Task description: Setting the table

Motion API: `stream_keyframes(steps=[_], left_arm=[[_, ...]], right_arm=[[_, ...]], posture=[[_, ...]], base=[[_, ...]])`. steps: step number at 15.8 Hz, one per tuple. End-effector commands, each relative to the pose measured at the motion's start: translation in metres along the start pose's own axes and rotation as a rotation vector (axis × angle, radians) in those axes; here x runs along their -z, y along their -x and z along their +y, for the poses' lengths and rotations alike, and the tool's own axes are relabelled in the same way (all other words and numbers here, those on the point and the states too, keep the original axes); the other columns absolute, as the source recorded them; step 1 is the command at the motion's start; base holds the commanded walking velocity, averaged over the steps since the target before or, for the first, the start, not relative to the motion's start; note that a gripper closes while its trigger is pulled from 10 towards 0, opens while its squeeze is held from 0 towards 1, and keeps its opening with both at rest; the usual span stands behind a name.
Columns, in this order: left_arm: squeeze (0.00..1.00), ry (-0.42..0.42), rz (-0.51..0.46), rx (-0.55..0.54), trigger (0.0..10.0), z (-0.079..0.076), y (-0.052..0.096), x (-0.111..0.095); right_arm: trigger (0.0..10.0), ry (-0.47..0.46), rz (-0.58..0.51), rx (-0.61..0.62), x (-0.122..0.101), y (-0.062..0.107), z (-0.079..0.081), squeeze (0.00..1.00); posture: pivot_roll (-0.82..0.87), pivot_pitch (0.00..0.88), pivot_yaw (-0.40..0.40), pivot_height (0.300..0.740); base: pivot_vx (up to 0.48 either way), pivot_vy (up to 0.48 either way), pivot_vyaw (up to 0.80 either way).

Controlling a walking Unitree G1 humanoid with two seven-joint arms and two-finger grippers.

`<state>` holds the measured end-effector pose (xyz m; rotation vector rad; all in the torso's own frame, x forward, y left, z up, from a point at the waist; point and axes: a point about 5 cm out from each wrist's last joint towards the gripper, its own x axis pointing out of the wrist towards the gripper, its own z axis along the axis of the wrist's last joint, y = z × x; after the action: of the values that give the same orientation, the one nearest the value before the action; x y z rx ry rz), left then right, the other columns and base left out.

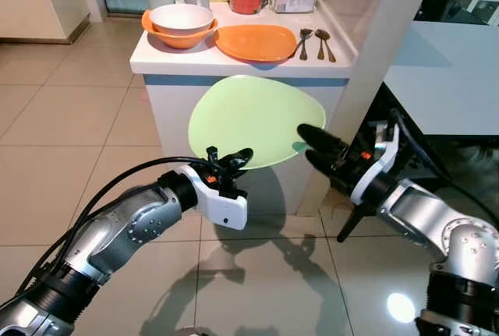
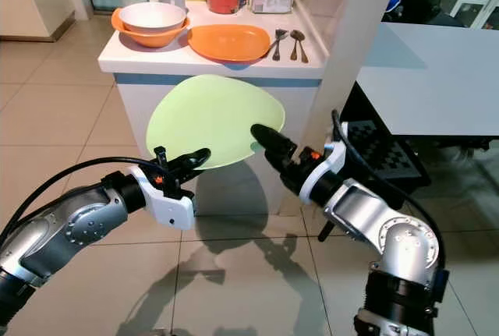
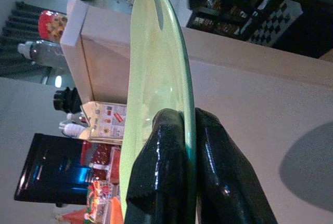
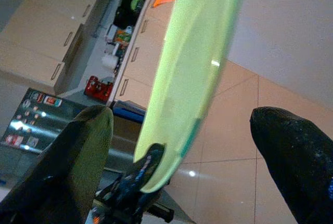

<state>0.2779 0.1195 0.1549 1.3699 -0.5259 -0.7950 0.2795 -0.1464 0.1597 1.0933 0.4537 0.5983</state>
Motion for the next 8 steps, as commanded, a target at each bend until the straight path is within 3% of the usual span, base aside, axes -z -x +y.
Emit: stream_keyframes(steps=[1,4,5,6,7,8], left_arm=[[0.0,-0.047,-0.042,-0.069,10.0,0.0154,-0.0046,-0.0054],[0.0,-0.073,-0.057,-0.093,10.0,0.0204,-0.0067,-0.0066],[0.0,-0.071,-0.06,-0.092,10.0,0.0207,-0.0072,-0.0068],[0.0,-0.071,-0.06,-0.092,10.0,0.0208,-0.0073,-0.0068],[0.0,-0.073,-0.061,-0.095,10.0,0.0219,-0.0076,-0.0066],[0.0,-0.075,-0.064,-0.097,10.0,0.0228,-0.0079,-0.0063]], right_arm=[[10.0,-0.017,-0.007,0.021,-0.0003,0.0011,-0.0035,0.0],[10.0,-0.071,-0.06,0.065,-0.0001,-0.003,-0.0108,0.0],[8.6,-0.092,-0.071,0.06,0.0004,-0.0043,-0.011,0.0],[4.6,-0.096,-0.072,0.059,0.0007,-0.0047,-0.0111,0.0],[0.0,-0.101,-0.073,0.057,0.0015,-0.0061,-0.0109,0.0],[0.0,-0.11,-0.08,0.047,0.002,-0.0075,-0.0102,0.0]], posture=[[0.06,0.0,-0.086,0.74],[0.06,0.0,-0.085,0.74],[0.06,0.0,-0.085,0.74],[0.07,0.0,-0.084,0.74],[0.07,0.0,-0.082,0.74],[0.07,0.0,-0.082,0.74]], base=[[0.0,0.0,0.0],[0.0,0.0,0.0],[0.0,0.0,0.0],[0.0,0.0,0.0],[0.0,0.0,0.0],[0.0,0.0,0.0]])
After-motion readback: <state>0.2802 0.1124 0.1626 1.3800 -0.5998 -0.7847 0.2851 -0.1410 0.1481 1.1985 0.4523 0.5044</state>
